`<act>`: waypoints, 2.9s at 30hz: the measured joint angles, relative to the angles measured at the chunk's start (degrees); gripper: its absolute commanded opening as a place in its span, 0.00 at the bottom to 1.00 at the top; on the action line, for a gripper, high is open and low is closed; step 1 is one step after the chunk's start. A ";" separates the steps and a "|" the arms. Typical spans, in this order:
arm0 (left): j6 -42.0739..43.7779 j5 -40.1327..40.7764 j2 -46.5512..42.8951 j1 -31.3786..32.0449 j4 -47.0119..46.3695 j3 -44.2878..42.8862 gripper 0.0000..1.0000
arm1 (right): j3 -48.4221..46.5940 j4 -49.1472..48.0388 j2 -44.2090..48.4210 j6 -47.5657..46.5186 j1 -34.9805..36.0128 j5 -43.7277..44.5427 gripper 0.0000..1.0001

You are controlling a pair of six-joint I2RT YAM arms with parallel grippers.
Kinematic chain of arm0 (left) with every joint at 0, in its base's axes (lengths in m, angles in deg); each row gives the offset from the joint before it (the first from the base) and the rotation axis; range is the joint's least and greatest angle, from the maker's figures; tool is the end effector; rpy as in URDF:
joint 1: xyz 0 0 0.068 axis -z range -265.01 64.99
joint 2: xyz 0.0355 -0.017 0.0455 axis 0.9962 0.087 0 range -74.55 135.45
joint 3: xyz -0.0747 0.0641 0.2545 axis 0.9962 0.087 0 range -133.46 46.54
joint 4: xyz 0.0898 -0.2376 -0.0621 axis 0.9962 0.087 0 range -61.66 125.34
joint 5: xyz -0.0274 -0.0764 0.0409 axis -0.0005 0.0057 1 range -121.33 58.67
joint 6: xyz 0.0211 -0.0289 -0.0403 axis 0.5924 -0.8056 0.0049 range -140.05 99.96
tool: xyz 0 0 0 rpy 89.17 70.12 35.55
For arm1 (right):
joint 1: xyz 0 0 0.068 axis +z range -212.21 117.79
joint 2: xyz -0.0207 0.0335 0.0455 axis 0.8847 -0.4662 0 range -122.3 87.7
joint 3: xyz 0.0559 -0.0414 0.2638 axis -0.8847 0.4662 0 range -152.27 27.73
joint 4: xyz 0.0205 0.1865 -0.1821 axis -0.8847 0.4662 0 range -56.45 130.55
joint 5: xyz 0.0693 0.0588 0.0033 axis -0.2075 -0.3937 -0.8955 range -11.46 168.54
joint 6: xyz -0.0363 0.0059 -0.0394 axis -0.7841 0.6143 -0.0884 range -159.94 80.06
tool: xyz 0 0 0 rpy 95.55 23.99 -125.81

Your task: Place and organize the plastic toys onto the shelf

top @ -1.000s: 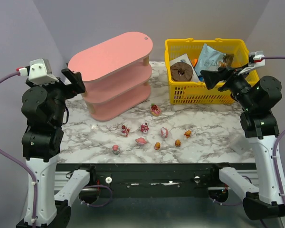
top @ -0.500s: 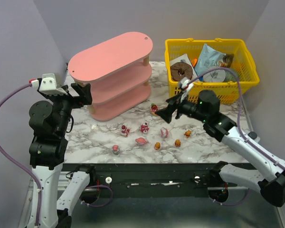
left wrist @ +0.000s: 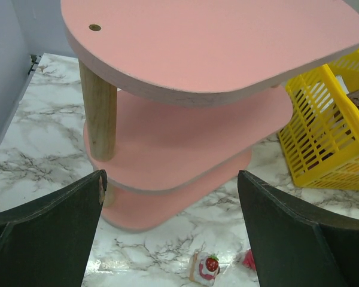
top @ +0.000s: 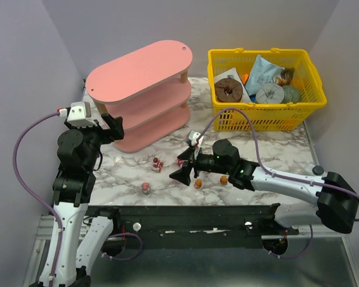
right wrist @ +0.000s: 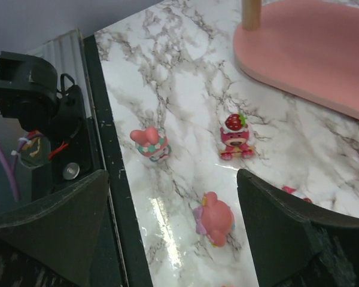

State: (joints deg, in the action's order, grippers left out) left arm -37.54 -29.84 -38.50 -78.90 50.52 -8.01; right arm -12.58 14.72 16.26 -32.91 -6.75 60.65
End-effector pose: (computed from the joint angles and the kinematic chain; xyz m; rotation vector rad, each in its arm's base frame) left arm 0.1285 -0.0129 0.3965 -0.1830 1.6329 -0.2940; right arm 0.1509 0.2387 0.2655 -0.9927 1.6237 1.0428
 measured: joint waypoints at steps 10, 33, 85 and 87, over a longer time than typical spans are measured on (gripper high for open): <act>-0.13 0.52 -0.63 0.00 -1.84 0.37 0.99 | -2.49 -10.91 -16.09 4.33 6.19 0.72 0.87; -0.37 2.47 -0.76 0.00 -2.32 0.74 0.99 | -14.67 -14.03 -36.81 -10.38 8.39 -7.43 0.94; -0.37 3.04 -0.76 0.00 -2.36 1.11 0.99 | -20.41 -5.11 -30.86 -5.60 9.75 5.42 0.21; -0.37 3.04 -0.76 0.00 -2.36 1.11 0.99 | -22.47 -1.95 -29.59 -4.61 9.73 8.57 0.22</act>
State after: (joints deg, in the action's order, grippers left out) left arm -37.91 -26.80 -39.26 -78.90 48.16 -6.89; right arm -35.05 12.77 -13.33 -37.52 2.98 69.22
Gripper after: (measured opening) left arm 0.988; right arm 0.539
